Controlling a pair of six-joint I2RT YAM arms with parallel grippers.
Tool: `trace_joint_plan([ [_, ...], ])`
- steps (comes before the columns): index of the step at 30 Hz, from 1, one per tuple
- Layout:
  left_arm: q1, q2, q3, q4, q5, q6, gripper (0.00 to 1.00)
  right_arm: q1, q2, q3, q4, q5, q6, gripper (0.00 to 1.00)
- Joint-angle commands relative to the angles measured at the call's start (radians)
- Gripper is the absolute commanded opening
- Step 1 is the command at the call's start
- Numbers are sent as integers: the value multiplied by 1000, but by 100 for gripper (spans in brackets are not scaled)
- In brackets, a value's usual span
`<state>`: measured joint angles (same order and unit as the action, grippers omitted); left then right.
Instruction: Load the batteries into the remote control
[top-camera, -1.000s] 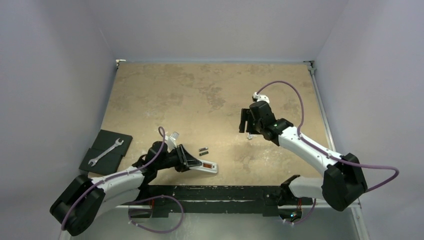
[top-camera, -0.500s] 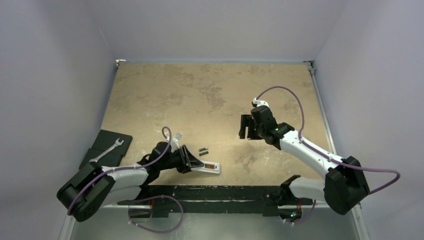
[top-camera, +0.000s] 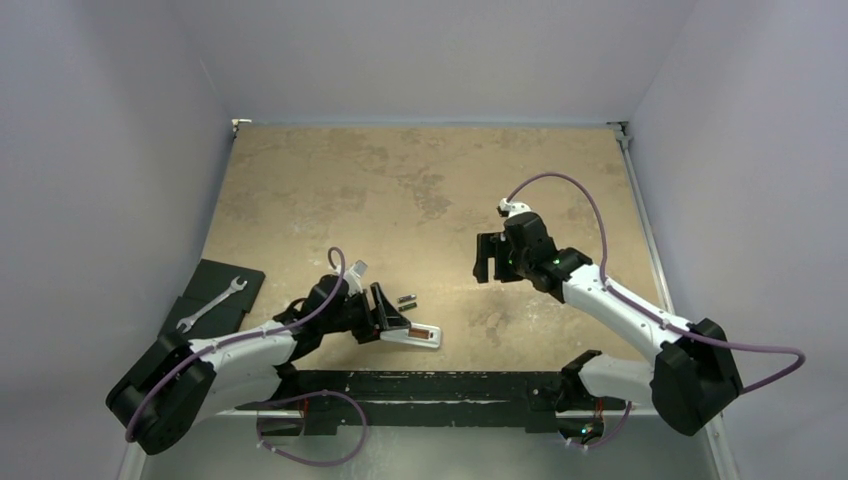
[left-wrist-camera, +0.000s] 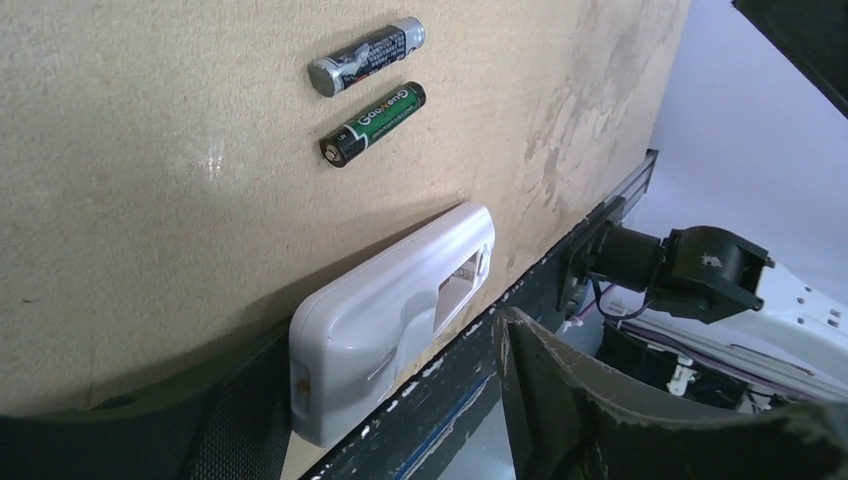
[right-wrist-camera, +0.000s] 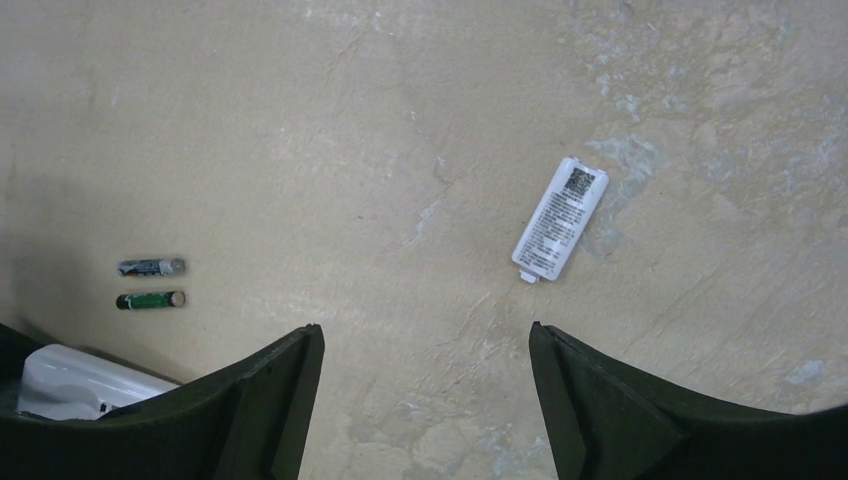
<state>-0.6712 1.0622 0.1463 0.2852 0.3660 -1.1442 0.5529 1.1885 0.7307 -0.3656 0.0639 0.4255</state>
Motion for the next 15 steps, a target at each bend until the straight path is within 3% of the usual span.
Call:
trace_joint_plan([
  [1,-5,-26,51,-165,-56,104,67,-5,-41,1,56,-72,-64,84],
  [15,-4,-143,178,-529,-186,206,68,-3,-55,-5,146,-238,-117,83],
])
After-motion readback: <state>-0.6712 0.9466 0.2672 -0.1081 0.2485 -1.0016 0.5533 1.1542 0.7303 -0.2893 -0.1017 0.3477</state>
